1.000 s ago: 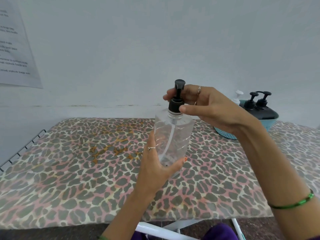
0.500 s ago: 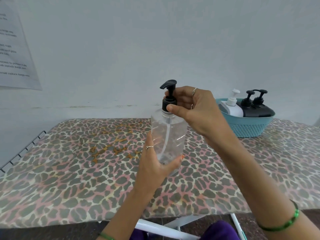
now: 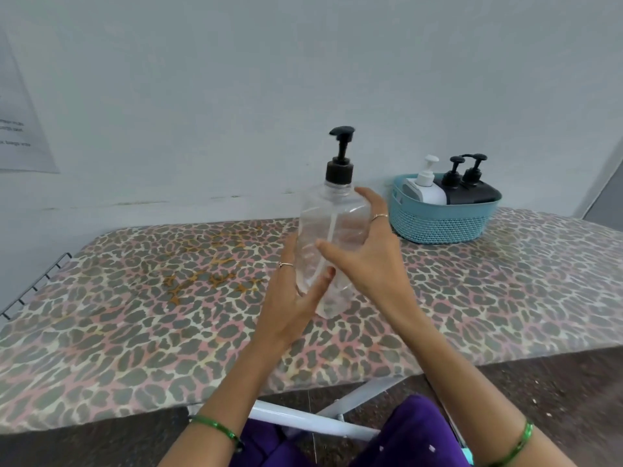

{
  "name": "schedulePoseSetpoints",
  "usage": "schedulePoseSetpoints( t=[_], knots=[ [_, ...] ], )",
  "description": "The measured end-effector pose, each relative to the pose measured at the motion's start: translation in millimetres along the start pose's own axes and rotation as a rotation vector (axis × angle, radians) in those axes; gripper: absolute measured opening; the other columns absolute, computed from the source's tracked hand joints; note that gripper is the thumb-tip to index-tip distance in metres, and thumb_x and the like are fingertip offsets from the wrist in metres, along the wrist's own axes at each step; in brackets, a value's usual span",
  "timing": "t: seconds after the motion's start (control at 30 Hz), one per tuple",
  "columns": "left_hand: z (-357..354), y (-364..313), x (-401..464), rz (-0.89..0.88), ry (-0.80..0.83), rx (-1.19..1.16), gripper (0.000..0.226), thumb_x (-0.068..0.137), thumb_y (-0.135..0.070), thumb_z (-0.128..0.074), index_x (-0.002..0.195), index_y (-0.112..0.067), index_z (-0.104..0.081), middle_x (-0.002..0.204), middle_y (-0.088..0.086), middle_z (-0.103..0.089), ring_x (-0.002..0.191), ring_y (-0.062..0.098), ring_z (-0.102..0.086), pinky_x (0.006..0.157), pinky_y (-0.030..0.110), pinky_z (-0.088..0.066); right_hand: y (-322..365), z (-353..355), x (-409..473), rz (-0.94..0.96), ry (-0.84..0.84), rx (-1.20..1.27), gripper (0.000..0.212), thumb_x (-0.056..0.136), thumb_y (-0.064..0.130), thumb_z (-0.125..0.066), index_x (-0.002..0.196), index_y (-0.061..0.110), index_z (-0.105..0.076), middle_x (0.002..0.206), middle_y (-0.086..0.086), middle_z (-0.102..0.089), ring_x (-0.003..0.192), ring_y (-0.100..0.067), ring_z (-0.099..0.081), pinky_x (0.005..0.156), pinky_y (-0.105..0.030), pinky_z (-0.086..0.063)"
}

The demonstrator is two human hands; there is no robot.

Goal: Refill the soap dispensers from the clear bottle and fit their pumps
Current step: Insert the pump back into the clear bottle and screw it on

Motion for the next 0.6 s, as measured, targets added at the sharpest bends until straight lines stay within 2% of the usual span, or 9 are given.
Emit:
schedulePoseSetpoints(
  t=[0.03,0.1,0.13,0.2,0.3,0.4,0.43,0.47,0.6],
  knots=[
    [-4.1,2.0,0.6,0.009,0.034,0.018,0.076,0.081,-0.076,-0.038,0.147,-0.043,-0.015,0.152,-0.012,-0.034,0.136,0.003,-0.035,0.113,0.031,-0.029,-2.0,11.7,1.8,-0.009,-0.017,-0.002,0.085,0.074,0.023,-0.080,0.140,0.032,-0.027,0.092,0.002,-0.062,0.079,-0.007,-0.063,0.064,-0.006,-0.046],
    [-9.1,6.0,0.8,0.028,0.062,0.104,0.067,0.087,-0.072,-0.032,0.146,-0.043,-0.018,0.149,-0.009,-0.038,0.135,0.008,-0.038,0.113,0.035,-0.029,-9.2,37.5,5.5,-0.041,-0.045,0.005,0.087,0.074,0.027,-0.080,0.141,0.034,-0.025,0.097,0.004,-0.062,0.087,-0.008,-0.064,0.076,-0.022,-0.053],
    [-10.4,8.8,1.5,0.038,0.072,0.156,0.066,0.088,-0.068,-0.035,0.147,-0.041,-0.019,0.148,-0.008,-0.040,0.133,0.010,-0.040,0.111,0.035,-0.031,-13.9,52.7,6.8,-0.049,-0.067,0.003,0.087,0.073,0.028,-0.081,0.140,0.034,-0.025,0.099,0.004,-0.061,0.089,-0.012,-0.065,0.078,-0.030,-0.056],
    [-5.0,15.8,2.4,0.084,0.090,0.260,0.069,0.088,-0.061,-0.044,0.148,-0.036,-0.019,0.147,-0.005,-0.040,0.131,0.014,-0.041,0.111,0.039,-0.033,-22.6,82.5,9.9,-0.061,-0.108,-0.030,0.085,0.073,0.027,-0.081,0.138,0.034,-0.027,0.102,0.002,-0.061,0.089,-0.015,-0.066,0.078,-0.038,-0.057],
    [26.5,33.4,1.9,0.141,0.087,0.430,0.073,0.089,-0.056,-0.049,0.149,-0.030,-0.017,0.151,-0.001,-0.034,0.134,0.019,-0.038,0.111,0.045,-0.035,-35.7,112.8,25.3,-0.079,-0.177,-0.115,0.082,0.071,0.026,-0.081,0.135,0.034,-0.029,0.105,-0.003,-0.062,0.089,-0.018,-0.066,0.078,-0.040,-0.057],
    [42.5,40.4,-3.6,0.165,0.040,0.644,0.066,0.092,-0.048,-0.051,0.147,-0.021,-0.029,0.149,0.003,-0.036,0.132,0.022,-0.041,0.109,0.043,-0.036,-50.2,149.4,43.0,-0.117,-0.279,-0.209,0.083,0.071,0.031,-0.080,0.136,0.032,-0.029,0.097,0.000,-0.061,0.091,-0.021,-0.063,0.079,-0.042,-0.055],
    [-8.5,30.3,3.9,0.163,0.148,0.592,0.062,0.093,-0.046,-0.051,0.145,-0.019,-0.033,0.148,0.005,-0.037,0.131,0.023,-0.041,0.109,0.043,-0.036,-63.6,209.9,39.7,-0.159,-0.383,-0.302,0.083,0.071,0.033,-0.079,0.137,0.030,-0.029,0.098,-0.001,-0.061,0.093,-0.021,-0.062,0.080,-0.041,-0.054],
    [-45.0,23.4,7.6,0.144,0.220,0.637,0.059,0.093,-0.046,-0.049,0.143,-0.018,-0.036,0.146,0.005,-0.040,0.131,0.023,-0.041,0.109,0.043,-0.036,-73.5,252.4,40.4,-0.196,-0.459,-0.391,0.084,0.072,0.033,-0.078,0.139,0.026,-0.028,0.101,-0.002,-0.061,0.096,-0.021,-0.060,0.081,-0.038,-0.052],
    [-45.5,24.8,5.0,0.104,0.258,0.812,0.043,0.095,-0.045,-0.042,0.129,-0.020,-0.052,0.133,0.001,-0.049,0.121,0.021,-0.045,0.101,0.038,-0.038,-101.9,278.1,69.7,-0.253,-0.534,-0.390,0.079,0.075,0.032,-0.075,0.138,0.009,-0.032,0.116,-0.011,-0.059,0.106,-0.023,-0.055,0.080,-0.029,-0.041]
  ],
)
Point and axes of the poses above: each hand's wrist, its own x-axis towards the middle knuckle, its own z-axis out of the back of the hand, y = z × x, the point moved 6 cm from there along x, towards the middle knuckle
